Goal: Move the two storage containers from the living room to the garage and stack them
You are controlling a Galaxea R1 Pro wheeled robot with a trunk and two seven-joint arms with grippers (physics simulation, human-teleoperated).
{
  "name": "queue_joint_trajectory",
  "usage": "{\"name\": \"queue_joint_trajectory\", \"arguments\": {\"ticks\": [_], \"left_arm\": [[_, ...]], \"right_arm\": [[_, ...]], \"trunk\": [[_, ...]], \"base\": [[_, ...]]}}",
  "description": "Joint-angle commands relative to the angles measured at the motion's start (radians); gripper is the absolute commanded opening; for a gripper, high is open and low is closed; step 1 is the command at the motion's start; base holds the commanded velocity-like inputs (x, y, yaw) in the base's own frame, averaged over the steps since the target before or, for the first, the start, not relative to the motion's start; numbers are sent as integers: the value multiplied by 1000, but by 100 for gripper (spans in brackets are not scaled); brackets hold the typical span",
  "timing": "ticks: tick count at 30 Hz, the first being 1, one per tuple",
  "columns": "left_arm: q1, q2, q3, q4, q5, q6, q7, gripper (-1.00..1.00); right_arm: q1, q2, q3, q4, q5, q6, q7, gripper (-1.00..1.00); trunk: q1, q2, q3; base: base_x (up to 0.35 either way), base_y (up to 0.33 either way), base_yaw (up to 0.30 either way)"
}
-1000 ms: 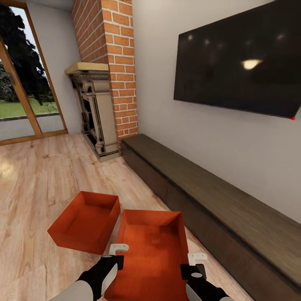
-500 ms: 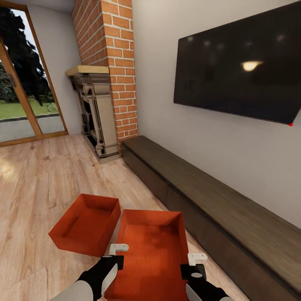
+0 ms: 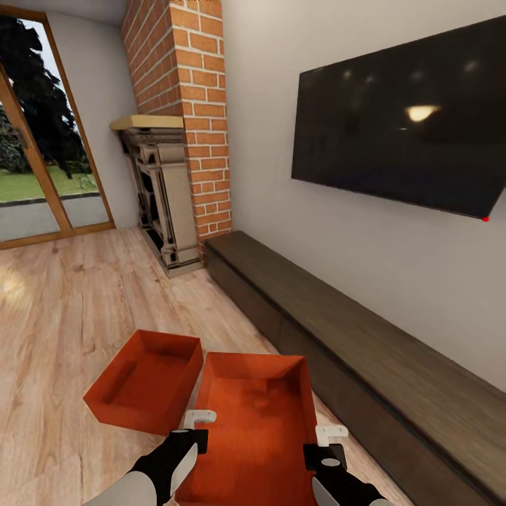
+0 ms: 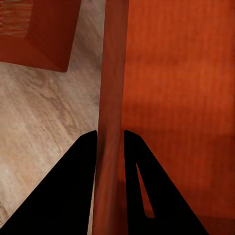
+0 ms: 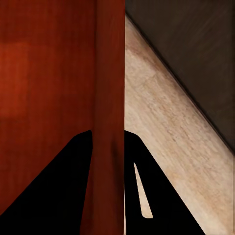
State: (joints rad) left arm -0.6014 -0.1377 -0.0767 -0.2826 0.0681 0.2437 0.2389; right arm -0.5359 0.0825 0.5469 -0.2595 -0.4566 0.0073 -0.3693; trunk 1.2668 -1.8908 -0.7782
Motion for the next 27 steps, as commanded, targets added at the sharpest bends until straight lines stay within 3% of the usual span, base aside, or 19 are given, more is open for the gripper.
{"name": "queue_joint_trajectory", "arguments": {"ticks": [1, 27], "left_arm": [[0, 4, -8, -1, -7, 9, 13, -100], [0, 4, -8, -3, -7, 11, 12, -100]], "right_arm": [[-1, -7, -5, -1, 4, -1, -9, -100], [-1, -6, -5, -1, 4, 0, -9, -100]], "trunk": [[-4, 7, 2], [-104, 189, 84]], "base": [[0, 0, 0], [0, 0, 0]]}}
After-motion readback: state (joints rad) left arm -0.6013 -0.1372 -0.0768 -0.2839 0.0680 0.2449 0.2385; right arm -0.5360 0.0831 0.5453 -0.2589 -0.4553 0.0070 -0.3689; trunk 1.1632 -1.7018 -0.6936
